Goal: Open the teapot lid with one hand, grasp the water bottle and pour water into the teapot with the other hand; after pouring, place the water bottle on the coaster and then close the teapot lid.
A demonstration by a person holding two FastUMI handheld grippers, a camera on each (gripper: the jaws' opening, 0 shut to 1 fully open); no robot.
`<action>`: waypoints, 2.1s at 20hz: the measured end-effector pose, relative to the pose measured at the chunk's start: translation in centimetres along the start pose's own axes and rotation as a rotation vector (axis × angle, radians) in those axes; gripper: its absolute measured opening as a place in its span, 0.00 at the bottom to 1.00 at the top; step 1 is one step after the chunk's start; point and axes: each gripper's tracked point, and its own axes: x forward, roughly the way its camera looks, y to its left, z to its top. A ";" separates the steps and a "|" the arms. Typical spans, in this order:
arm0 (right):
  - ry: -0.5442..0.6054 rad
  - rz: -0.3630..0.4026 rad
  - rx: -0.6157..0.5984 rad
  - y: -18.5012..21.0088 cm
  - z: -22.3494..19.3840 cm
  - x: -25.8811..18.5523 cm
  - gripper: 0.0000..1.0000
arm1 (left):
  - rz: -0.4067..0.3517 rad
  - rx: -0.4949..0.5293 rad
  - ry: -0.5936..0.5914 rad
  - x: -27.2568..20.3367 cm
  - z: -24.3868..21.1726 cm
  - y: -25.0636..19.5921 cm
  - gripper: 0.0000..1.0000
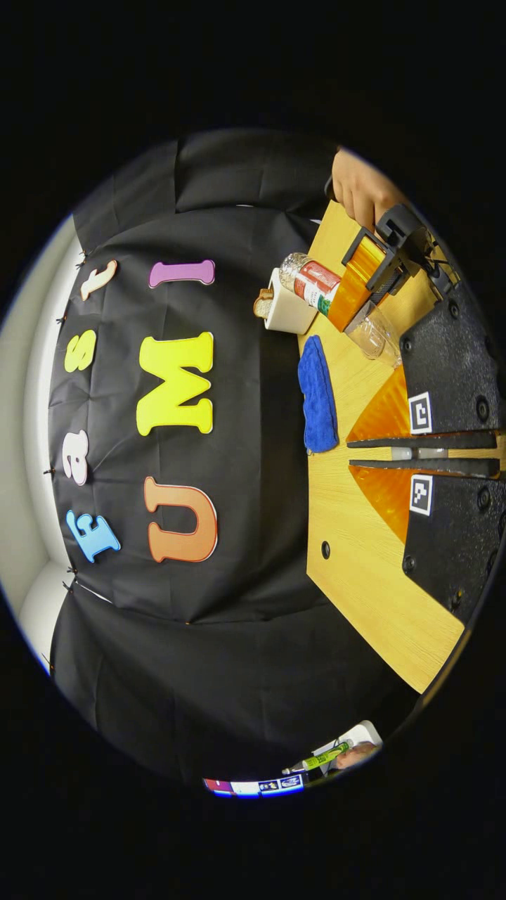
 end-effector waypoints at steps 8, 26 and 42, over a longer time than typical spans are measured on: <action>-0.006 0.005 0.003 0.1 0.2 -0.1 0.75 | -0.005 0.009 0.005 0.0 -0.1 0.0 0.07; 0.058 0.066 0.362 2.5 -1.5 -1.6 0.76 | 0.013 0.013 0.005 0.2 -0.2 0.1 0.07; 0.241 0.212 1.214 8.9 -9.0 -6.3 0.79 | 0.021 0.035 0.020 0.5 -0.6 -0.5 0.07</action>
